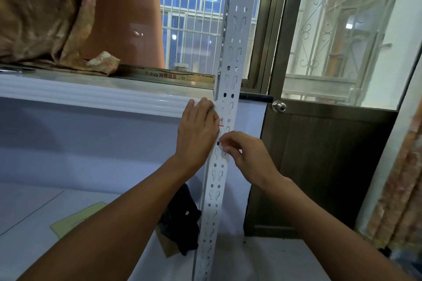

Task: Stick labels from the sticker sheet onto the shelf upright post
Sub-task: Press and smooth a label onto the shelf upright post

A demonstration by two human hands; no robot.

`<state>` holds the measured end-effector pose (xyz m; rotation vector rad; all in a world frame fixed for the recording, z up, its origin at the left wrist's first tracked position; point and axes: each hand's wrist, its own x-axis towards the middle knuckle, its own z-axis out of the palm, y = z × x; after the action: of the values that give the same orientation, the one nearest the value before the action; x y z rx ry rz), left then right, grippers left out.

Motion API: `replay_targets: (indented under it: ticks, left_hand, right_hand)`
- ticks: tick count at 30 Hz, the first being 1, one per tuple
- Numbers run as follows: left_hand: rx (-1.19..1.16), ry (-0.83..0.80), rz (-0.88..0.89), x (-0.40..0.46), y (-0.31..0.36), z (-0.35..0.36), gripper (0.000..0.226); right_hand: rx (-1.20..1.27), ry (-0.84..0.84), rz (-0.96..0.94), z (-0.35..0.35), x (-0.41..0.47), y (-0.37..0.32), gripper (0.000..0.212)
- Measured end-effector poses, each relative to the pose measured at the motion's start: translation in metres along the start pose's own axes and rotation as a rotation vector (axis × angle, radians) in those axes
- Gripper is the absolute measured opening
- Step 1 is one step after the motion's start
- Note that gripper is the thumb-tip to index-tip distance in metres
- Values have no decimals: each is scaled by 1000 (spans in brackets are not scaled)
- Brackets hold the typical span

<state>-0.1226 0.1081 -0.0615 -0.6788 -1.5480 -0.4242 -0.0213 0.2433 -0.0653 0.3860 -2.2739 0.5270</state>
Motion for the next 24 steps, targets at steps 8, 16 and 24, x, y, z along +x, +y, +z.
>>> replay_targets:
  ticks: [8,16,24]
  left_hand:
    - [-64,-99,155,-36,-12,-3,18]
    - [-245,-155,-28,-34,-9,-23,26]
    - [-530,-195,-416,-37,0,-23,14]
  right_hand:
    - [64,129,45,-5,5,-6,6]
    - [-65,181,21,2,25,-4,8]
    - [-311,213,-296,6,44,0,13]
